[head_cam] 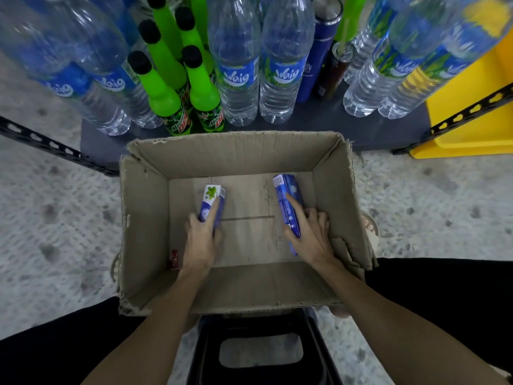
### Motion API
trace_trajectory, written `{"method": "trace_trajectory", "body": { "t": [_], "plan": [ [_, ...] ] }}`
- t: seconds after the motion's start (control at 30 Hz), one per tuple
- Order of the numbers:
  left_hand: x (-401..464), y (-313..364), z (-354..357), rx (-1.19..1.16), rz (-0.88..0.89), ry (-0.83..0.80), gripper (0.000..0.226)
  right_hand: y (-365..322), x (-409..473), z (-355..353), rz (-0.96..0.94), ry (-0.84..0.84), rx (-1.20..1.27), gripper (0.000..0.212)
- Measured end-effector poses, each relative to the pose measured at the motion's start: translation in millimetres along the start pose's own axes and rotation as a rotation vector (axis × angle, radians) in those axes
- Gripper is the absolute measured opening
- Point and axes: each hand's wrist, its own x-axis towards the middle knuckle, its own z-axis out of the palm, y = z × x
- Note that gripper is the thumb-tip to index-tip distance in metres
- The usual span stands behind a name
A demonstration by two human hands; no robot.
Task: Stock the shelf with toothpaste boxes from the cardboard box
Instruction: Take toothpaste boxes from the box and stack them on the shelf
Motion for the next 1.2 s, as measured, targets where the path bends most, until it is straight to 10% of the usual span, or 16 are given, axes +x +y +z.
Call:
{"method": "trace_trajectory", "body": {
  "t": [1.2],
  "plan": [
    [-166,278,-433,0.113,1.003,0.6,0.06,-129,-112,-530,-0.805,0.39,0.253,0.071]
  ]
}}
